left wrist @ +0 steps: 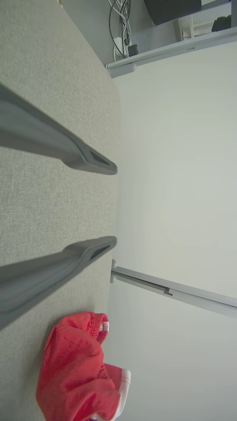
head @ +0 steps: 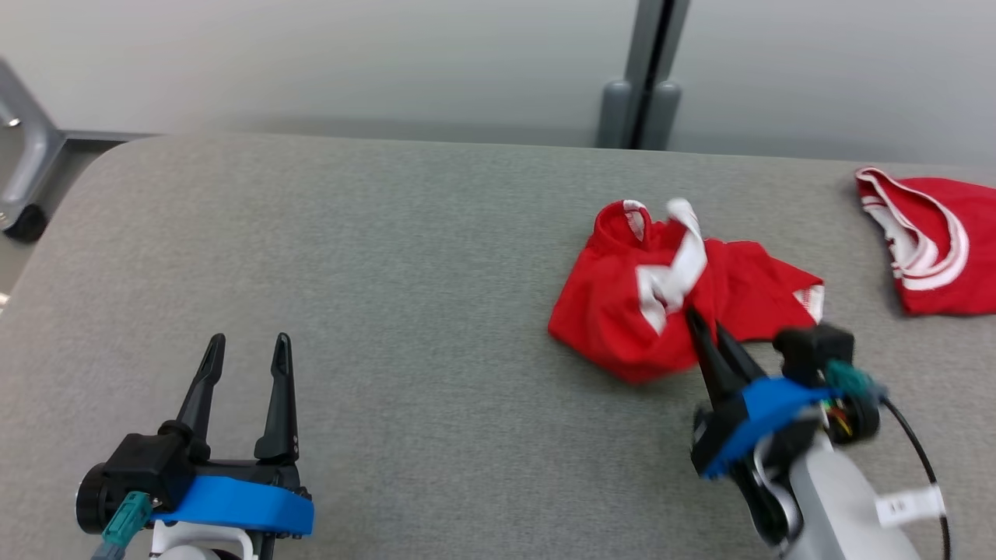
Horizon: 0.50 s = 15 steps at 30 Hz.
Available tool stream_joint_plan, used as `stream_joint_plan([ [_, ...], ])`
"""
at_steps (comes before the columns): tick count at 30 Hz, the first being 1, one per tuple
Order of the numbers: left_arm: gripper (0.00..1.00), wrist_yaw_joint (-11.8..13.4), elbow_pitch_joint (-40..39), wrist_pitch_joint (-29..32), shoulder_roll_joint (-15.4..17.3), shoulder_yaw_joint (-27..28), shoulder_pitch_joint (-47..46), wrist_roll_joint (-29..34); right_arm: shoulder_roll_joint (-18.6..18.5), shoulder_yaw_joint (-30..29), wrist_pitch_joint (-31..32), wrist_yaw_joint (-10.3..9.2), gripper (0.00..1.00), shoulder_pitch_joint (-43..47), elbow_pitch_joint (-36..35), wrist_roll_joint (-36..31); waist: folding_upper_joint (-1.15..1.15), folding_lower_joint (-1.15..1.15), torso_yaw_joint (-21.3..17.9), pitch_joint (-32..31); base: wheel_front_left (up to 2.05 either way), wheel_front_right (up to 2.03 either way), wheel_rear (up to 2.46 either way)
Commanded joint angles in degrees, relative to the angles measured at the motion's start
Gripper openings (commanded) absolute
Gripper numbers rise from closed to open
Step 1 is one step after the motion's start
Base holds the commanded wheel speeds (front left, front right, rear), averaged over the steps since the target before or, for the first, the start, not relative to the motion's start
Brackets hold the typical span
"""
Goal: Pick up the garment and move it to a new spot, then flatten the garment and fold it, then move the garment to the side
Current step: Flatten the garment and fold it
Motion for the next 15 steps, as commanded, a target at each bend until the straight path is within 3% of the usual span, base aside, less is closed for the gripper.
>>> stream_joint_plan([
  [1,1.0,0.3,-0.6,0.3,0.3,0.2,0.4,-0.2,-0.2,-1.4,1.1,0.02,0.0,4.3,-3.3,-0.1,0.0,0.01,-2.1,-1.3,0.0,0.0,0.0],
  [3,1.0,0.5,-1.0,0.5,0.3,0.1,0.6,-0.3,-0.2,-3.4,3.1,0.02,0.0,9.7,-8.4,1.3,0.0,0.01,-3.3,-1.3,0.0,0.0,0.0],
  [4,1.0,0.6,-1.1,0.7,0.4,0.1,0.7,-0.3,-0.2,-4.4,4.5,0.02,0.18,12.2,-10.2,1.6,0.0,0.01,-4.0,-1.3,0.0,0.0,0.0],
  [5,1.0,0.6,-1.3,0.8,0.4,0.0,0.6,-0.4,-0.2,-5.3,5.9,0.02,1.0,14.3,-11.9,2.1,0.0,0.01,-4.6,-1.3,0.0,0.0,0.0],
  [9,1.0,0.4,-1.6,1.2,0.7,-0.2,-0.1,-0.3,-0.2,-7.7,8.2,0.02,1.0,19.3,-18.8,3.6,0.0,0.01,-6.4,-1.3,0.0,0.0,0.0],
  [15,1.0,0.5,-1.2,1.1,0.7,-0.6,-0.1,-0.4,-0.2,-13.3,5.3,0.02,1.0,22.5,-26.6,2.0,0.0,0.01,-7.6,-2.2,0.0,0.0,0.0],
])
